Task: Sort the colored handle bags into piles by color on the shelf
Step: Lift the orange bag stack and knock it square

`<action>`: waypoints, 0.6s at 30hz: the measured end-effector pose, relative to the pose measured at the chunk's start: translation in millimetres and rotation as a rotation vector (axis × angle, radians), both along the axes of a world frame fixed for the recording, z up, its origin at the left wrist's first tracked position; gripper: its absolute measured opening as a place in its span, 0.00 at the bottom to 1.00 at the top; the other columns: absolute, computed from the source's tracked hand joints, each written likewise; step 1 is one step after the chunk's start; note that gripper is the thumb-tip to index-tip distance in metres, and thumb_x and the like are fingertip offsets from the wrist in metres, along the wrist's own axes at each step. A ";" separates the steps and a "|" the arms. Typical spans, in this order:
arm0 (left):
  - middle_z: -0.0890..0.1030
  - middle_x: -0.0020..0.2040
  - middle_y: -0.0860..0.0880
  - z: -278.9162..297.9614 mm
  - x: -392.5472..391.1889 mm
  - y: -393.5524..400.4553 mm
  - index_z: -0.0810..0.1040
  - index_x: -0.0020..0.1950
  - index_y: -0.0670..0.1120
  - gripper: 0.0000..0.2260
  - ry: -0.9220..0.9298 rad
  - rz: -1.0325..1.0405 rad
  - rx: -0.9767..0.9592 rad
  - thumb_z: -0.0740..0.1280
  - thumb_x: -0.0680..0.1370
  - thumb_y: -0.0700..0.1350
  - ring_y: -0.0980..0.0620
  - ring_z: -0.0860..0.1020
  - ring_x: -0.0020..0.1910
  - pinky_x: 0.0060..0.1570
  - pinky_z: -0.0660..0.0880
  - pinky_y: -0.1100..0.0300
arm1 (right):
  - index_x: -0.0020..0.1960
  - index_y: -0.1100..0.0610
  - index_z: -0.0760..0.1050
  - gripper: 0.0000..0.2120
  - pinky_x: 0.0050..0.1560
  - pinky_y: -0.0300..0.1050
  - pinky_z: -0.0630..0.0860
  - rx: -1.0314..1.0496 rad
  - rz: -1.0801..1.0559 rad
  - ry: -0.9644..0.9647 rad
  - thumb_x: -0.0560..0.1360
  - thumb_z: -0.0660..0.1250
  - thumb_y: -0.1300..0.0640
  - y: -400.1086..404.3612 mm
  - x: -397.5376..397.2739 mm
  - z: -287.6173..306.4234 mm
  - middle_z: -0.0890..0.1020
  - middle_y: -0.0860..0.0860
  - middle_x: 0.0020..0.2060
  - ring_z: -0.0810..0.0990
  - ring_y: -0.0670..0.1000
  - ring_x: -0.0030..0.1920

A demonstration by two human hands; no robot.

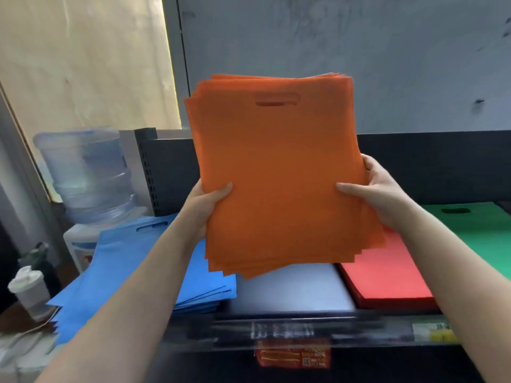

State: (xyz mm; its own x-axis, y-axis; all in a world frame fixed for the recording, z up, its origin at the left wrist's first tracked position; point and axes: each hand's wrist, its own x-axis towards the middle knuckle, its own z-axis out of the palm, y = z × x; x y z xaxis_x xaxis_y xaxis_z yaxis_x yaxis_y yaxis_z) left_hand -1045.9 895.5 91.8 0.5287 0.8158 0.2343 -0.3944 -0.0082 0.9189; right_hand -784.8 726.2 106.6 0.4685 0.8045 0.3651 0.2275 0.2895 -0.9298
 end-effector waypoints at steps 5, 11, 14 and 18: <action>0.82 0.46 0.57 -15.9 20.2 -17.6 0.73 0.53 0.57 0.13 0.008 0.203 0.259 0.69 0.76 0.39 0.60 0.82 0.44 0.45 0.80 0.62 | 0.58 0.46 0.68 0.23 0.54 0.47 0.77 0.127 -0.218 -0.134 0.71 0.72 0.65 22.1 -24.2 -18.8 0.80 0.47 0.52 0.80 0.49 0.53; 0.84 0.46 0.56 22.9 20.3 -4.6 0.74 0.57 0.54 0.16 0.021 0.059 0.156 0.72 0.73 0.41 0.58 0.83 0.43 0.39 0.79 0.64 | 0.61 0.39 0.62 0.30 0.56 0.47 0.77 0.134 -0.105 -0.095 0.71 0.73 0.62 31.3 -16.7 2.7 0.79 0.44 0.55 0.80 0.46 0.55; 0.85 0.45 0.50 19.8 9.2 0.7 0.77 0.57 0.47 0.14 -0.015 0.000 0.031 0.71 0.72 0.41 0.52 0.84 0.43 0.36 0.80 0.60 | 0.68 0.48 0.60 0.37 0.57 0.46 0.75 0.051 -0.139 -0.060 0.68 0.75 0.65 25.1 -16.2 -18.2 0.77 0.45 0.55 0.78 0.47 0.57; 0.85 0.43 0.51 6.5 14.8 -7.2 0.79 0.53 0.48 0.10 -0.021 0.094 0.048 0.72 0.73 0.41 0.52 0.84 0.42 0.35 0.80 0.60 | 0.62 0.48 0.67 0.27 0.57 0.49 0.77 0.077 -0.208 -0.048 0.70 0.74 0.64 17.5 -26.0 -38.2 0.79 0.46 0.53 0.80 0.47 0.55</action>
State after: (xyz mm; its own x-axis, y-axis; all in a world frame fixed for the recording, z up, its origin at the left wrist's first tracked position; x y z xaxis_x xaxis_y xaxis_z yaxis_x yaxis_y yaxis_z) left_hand -1031.1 888.2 98.3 0.4452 0.8490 0.2846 -0.4086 -0.0902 0.9082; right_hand -810.8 743.7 68.4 0.6018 0.6614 0.4476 0.3332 0.3014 -0.8934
